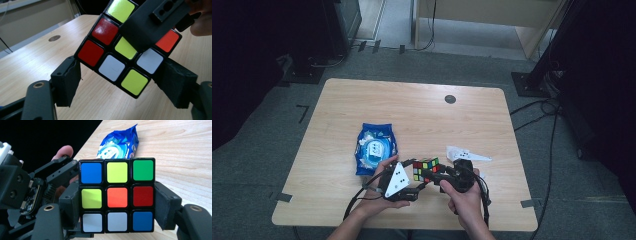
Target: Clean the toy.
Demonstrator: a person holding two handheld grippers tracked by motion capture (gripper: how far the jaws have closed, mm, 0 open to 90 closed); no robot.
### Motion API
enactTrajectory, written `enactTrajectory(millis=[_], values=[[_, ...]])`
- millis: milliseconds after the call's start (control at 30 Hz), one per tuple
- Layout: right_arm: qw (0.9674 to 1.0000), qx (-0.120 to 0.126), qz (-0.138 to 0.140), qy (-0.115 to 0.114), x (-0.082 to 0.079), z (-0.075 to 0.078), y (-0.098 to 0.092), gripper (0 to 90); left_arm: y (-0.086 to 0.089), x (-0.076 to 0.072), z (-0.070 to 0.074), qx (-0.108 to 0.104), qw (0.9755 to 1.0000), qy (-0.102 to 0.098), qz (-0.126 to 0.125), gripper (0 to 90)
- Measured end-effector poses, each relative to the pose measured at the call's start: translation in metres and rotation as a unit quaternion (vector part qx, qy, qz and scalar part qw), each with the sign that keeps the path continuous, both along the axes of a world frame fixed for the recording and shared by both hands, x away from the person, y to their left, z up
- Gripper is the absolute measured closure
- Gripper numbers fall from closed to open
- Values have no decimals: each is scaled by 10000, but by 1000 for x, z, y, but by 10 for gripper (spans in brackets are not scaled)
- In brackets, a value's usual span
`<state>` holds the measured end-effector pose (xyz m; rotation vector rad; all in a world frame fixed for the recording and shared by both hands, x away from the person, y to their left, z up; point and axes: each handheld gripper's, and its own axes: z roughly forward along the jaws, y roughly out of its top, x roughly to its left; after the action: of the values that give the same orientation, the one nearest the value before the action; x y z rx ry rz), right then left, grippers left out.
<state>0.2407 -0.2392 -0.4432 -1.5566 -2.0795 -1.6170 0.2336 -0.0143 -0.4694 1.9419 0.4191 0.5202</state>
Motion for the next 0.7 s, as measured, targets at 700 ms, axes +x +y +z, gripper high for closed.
enactTrajectory(millis=[700], values=[[9981,-451,422,55,0,3,11,343,-7,-7,-6,342,9988,-348,-77,253]])
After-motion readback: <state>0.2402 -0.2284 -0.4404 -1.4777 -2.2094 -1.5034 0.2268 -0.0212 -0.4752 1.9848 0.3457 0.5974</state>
